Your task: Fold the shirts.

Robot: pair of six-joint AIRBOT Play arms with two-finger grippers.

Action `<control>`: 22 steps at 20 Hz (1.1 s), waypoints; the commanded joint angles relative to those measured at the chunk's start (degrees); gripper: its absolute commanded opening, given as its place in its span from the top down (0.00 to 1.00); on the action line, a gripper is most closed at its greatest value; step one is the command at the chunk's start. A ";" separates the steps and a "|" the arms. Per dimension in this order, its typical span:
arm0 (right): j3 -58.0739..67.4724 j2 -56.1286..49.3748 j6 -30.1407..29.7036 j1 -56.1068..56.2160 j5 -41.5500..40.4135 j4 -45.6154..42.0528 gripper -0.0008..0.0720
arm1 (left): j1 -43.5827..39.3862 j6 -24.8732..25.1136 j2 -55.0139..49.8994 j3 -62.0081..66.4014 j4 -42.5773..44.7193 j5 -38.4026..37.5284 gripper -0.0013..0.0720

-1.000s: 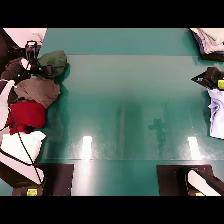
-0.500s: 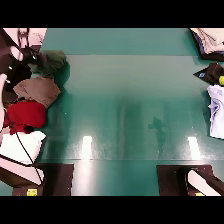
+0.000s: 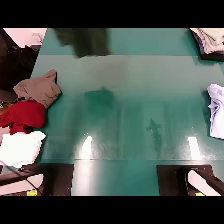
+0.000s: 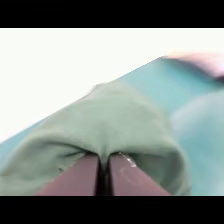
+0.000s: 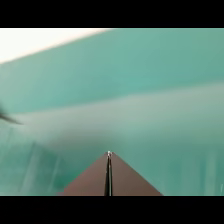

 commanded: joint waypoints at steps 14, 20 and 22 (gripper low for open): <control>6.36 -0.02 -0.02 -0.11 6.19 -0.09 0.96 | -7.91 -19.23 -10.14 -25.79 11.21 -15.85 0.16; 6.36 -0.04 -2.95 -0.11 6.14 -0.20 0.96 | -1.66 -22.12 -5.14 -31.52 12.11 -27.36 0.16; 6.34 -0.04 -2.97 -0.11 6.12 -0.26 0.96 | -3.54 -23.30 -2.05 -40.39 11.56 -23.41 0.16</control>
